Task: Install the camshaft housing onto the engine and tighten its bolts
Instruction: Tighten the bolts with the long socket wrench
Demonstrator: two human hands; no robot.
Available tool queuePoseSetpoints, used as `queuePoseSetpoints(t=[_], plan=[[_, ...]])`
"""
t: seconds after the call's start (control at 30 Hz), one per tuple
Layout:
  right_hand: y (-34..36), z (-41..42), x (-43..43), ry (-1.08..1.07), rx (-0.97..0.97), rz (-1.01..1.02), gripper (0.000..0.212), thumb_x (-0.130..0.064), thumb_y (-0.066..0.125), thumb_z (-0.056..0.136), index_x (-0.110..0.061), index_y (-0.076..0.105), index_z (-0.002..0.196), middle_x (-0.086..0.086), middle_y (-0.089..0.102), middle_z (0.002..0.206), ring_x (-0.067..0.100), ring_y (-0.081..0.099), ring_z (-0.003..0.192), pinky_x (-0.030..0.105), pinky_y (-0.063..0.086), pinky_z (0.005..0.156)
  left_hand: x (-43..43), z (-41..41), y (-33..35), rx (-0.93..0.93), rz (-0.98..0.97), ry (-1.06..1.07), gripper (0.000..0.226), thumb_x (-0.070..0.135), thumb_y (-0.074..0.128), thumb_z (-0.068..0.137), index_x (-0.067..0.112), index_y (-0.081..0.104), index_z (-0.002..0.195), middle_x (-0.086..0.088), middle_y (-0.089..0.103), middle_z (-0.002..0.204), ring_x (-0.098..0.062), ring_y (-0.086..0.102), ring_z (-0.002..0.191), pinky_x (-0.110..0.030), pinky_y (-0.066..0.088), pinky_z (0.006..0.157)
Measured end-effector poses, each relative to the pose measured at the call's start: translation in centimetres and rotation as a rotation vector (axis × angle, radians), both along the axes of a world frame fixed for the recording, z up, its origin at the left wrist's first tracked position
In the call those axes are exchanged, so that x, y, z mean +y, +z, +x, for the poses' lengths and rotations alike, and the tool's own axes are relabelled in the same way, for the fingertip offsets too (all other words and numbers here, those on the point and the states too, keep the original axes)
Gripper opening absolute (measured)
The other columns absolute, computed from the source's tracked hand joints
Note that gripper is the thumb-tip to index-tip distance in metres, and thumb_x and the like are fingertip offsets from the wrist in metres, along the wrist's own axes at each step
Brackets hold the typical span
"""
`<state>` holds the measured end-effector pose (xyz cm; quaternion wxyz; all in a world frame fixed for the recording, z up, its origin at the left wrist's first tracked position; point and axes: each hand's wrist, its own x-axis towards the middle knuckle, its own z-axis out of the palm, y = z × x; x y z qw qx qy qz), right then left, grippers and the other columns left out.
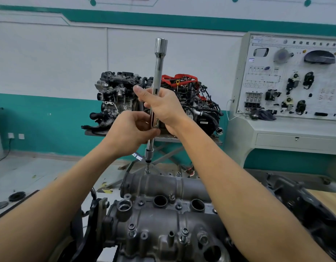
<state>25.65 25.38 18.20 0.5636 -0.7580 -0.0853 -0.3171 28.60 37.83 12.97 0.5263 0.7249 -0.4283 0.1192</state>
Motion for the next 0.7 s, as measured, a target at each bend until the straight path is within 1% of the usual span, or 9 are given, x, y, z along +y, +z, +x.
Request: queuePoseSetpoints(t=[0.07, 0.13, 0.23, 0.3, 0.4, 0.47, 0.53, 0.6, 0.7], plan=[[0.1, -0.1, 0.1, 0.015, -0.004, 0.005, 0.043, -0.045, 0.078, 0.082, -0.005, 0.067, 0.094, 0.008, 0.058, 0.088, 0.016, 0.055, 0.078, 0.029, 0.051, 0.076, 0.4, 0.1, 0.3, 0.030, 0.101, -0.153, 0.028, 0.003, 0.069, 0.086, 0.017, 0.068, 0.110, -0.005, 0.078, 0.097, -0.022, 0.074, 0.094, -0.047, 0.058, 0.092], [0.1, -0.2, 0.2, 0.021, -0.012, 0.010, 0.050, -0.045, 0.077, 0.083, 0.003, 0.068, 0.096, 0.009, 0.059, 0.088, 0.015, 0.055, 0.076, 0.030, 0.051, 0.077, 0.5, 0.1, 0.6, 0.058, 0.138, -0.227, 0.047, 0.005, 0.064, 0.079, 0.022, 0.059, 0.123, -0.009, 0.074, 0.108, -0.026, 0.071, 0.104, -0.050, 0.054, 0.097], [0.1, -0.3, 0.1, 0.001, -0.029, 0.013, 0.051, -0.043, 0.077, 0.084, 0.004, 0.068, 0.100, 0.019, 0.067, 0.092, 0.014, 0.060, 0.079, 0.034, 0.056, 0.084, 0.0, 0.2, 0.1, -0.009, 0.025, -0.047, 0.055, 0.021, 0.085, 0.077, 0.020, 0.059, 0.125, -0.003, 0.075, 0.097, -0.016, 0.073, 0.088, -0.034, 0.060, 0.084], [0.2, -0.5, 0.1, 0.002, -0.045, 0.025, 0.043, -0.040, 0.077, 0.084, 0.001, 0.069, 0.097, 0.024, 0.069, 0.097, 0.016, 0.061, 0.082, 0.039, 0.055, 0.090, -0.2, 0.3, 0.0, -0.023, -0.059, 0.021, 0.044, 0.021, 0.085, 0.078, 0.019, 0.064, 0.116, 0.000, 0.077, 0.084, -0.013, 0.074, 0.075, -0.024, 0.060, 0.070], [0.2, -0.6, 0.1, 0.021, -0.049, 0.042, 0.042, -0.037, 0.078, 0.084, 0.003, 0.068, 0.096, 0.013, 0.062, 0.088, 0.020, 0.058, 0.079, 0.041, 0.056, 0.083, 0.4, 0.7, 0.3, 0.084, -0.007, -0.201, 0.048, -0.001, 0.068, 0.085, 0.019, 0.058, 0.127, 0.000, 0.079, 0.094, -0.015, 0.076, 0.090, -0.021, 0.059, 0.074], [0.2, -0.6, 0.2, 0.040, -0.043, 0.059, 0.045, -0.035, 0.078, 0.085, 0.006, 0.067, 0.099, 0.014, 0.059, 0.088, 0.022, 0.055, 0.078, 0.038, 0.053, 0.077, 0.5, 0.9, 0.6, 0.106, 0.050, -0.277, 0.056, 0.002, 0.062, 0.079, 0.018, 0.055, 0.132, 0.000, 0.078, 0.103, -0.015, 0.074, 0.099, -0.026, 0.060, 0.082], [0.2, -0.6, 0.2, 0.044, -0.038, 0.061, 0.047, -0.035, 0.078, 0.085, 0.007, 0.067, 0.102, 0.014, 0.058, 0.087, 0.023, 0.054, 0.078, 0.035, 0.052, 0.076, 0.3, 1.1, 0.3, 0.037, 0.054, -0.194, 0.050, 0.013, 0.076, 0.082, 0.020, 0.058, 0.128, 0.002, 0.077, 0.100, -0.014, 0.074, 0.093, -0.029, 0.060, 0.083], [0.2, -0.7, 0.1, 0.039, -0.032, 0.054, 0.047, -0.035, 0.077, 0.086, 0.008, 0.067, 0.103, 0.014, 0.058, 0.088, 0.023, 0.055, 0.079, 0.030, 0.052, 0.074, 0.0, 1.2, 0.0, 0.004, -0.028, -0.068, 0.043, 0.023, 0.085, 0.078, 0.022, 0.063, 0.115, -0.001, 0.077, 0.089, -0.014, 0.074, 0.078, -0.030, 0.060, 0.073], [0.1, -0.7, 0.0, 0.051, -0.026, 0.062, 0.036, -0.033, 0.077, 0.086, 0.001, 0.068, 0.096, 0.014, 0.057, 0.086, 0.023, 0.054, 0.078, 0.032, 0.052, 0.076, 0.3, 1.7, 0.2, 0.007, -0.062, -0.080, 0.036, 0.016, 0.083, 0.080, 0.026, 0.060, 0.106, 0.001, 0.077, 0.085, -0.016, 0.074, 0.073, -0.032, 0.059, 0.066]])
